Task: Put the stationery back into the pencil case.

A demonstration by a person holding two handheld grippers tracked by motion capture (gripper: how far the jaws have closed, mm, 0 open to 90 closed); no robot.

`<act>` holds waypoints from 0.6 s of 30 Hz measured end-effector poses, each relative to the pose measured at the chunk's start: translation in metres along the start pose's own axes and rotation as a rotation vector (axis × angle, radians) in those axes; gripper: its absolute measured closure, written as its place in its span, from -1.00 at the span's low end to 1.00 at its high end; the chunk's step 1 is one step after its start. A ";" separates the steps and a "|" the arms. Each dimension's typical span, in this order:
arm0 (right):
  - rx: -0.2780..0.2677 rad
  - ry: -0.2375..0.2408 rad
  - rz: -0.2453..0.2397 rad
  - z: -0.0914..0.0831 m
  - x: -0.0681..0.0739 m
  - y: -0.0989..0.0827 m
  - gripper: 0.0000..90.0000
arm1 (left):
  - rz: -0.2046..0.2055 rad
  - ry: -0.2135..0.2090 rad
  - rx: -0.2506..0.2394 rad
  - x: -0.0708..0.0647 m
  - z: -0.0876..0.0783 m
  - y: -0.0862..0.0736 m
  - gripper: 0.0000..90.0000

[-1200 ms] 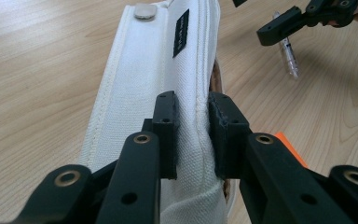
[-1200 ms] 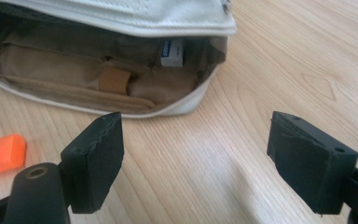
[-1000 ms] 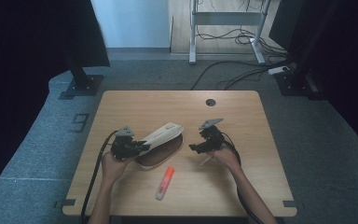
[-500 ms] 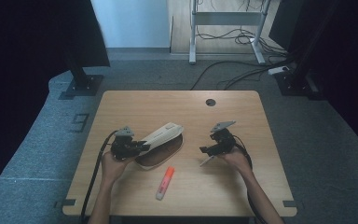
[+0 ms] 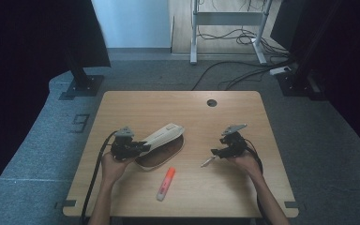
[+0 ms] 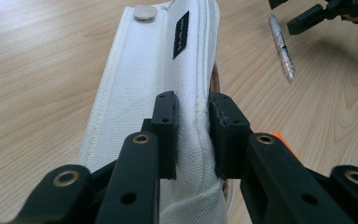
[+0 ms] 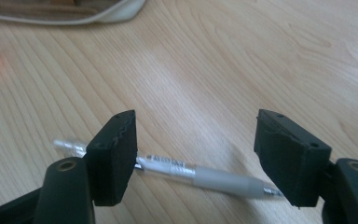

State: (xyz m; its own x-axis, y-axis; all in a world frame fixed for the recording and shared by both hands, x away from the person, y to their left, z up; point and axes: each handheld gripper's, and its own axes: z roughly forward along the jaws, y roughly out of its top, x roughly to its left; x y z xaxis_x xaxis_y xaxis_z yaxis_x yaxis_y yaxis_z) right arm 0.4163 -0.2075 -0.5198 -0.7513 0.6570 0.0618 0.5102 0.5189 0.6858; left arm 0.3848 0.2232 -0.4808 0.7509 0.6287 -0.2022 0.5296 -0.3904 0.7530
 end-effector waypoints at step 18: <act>0.031 0.021 -0.029 0.007 -0.004 -0.013 -0.20 | -0.001 -0.011 -0.003 0.000 -0.001 0.000 0.62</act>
State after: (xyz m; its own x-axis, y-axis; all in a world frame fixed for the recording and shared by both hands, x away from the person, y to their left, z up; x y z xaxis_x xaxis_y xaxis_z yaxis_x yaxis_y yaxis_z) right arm 0.4156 -0.2130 -0.5338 -0.7742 0.6303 0.0579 0.5010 0.5543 0.6647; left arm 0.3845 0.2237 -0.4800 0.7547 0.6216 -0.2096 0.5292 -0.3881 0.7545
